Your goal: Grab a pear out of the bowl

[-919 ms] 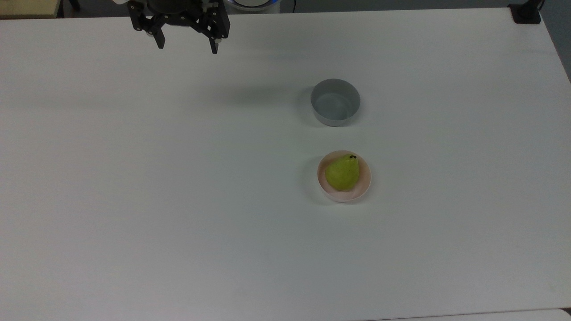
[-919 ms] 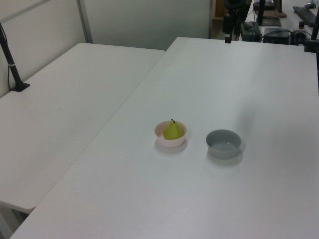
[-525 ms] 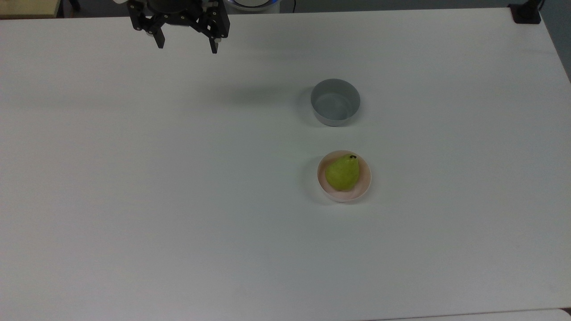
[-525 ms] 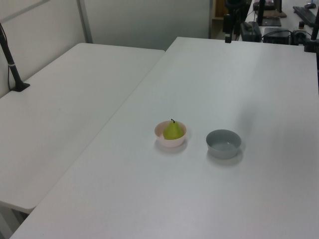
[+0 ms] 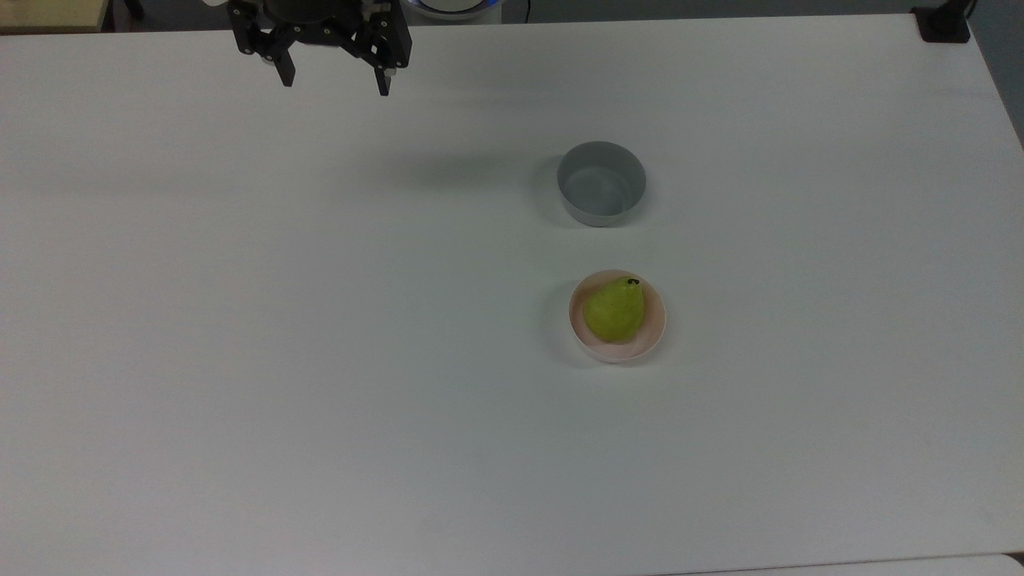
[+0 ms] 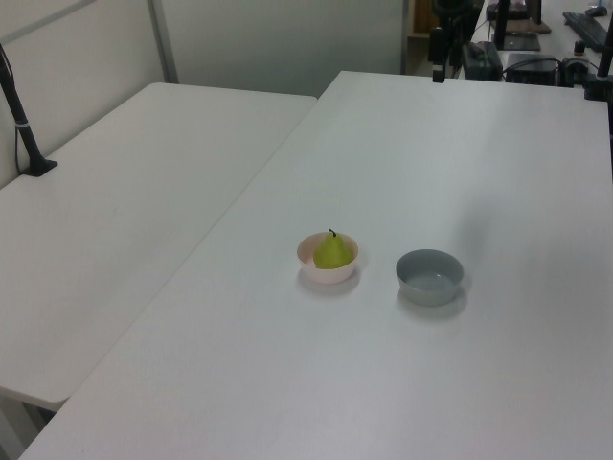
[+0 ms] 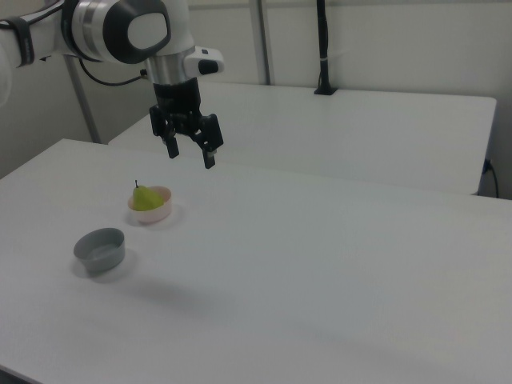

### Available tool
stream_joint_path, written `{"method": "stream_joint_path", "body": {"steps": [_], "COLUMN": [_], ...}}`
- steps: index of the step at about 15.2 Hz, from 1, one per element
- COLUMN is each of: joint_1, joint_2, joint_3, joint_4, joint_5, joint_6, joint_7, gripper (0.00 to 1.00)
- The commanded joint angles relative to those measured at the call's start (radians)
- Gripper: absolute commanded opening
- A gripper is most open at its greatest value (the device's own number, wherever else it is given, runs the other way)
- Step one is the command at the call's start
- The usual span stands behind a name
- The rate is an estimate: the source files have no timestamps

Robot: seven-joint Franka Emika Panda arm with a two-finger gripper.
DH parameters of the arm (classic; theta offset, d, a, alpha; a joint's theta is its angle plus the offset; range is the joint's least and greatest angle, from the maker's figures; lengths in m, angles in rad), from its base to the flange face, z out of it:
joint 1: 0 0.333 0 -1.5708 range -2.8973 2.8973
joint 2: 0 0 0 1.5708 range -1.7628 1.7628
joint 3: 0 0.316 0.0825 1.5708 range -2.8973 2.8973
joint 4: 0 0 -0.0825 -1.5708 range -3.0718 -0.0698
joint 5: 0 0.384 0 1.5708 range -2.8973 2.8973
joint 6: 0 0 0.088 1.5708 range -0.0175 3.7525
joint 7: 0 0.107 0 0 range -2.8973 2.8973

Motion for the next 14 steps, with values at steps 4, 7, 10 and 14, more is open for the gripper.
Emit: {"method": "stream_joint_path", "body": {"steps": [4, 7, 10, 14], "joint_1": [0.123, 0.234, 0.337, 0.473], "joint_2": [0.014, 0.067, 0.091, 0.143], "joint_3": [-0.020, -0.030, -0.066, -0.149], "joint_4": [-0.012, 0.030, 0.045, 0.050], "joint_5": [-0.010, -0.004, -0.005, 0.000], "joint_6": [0.002, 0.038, 0.068, 0.223], "joint_7": [-0.012, 0.020, 0.049, 0.144], "gripper": [1.00, 1.00, 1.00, 1.00]}}
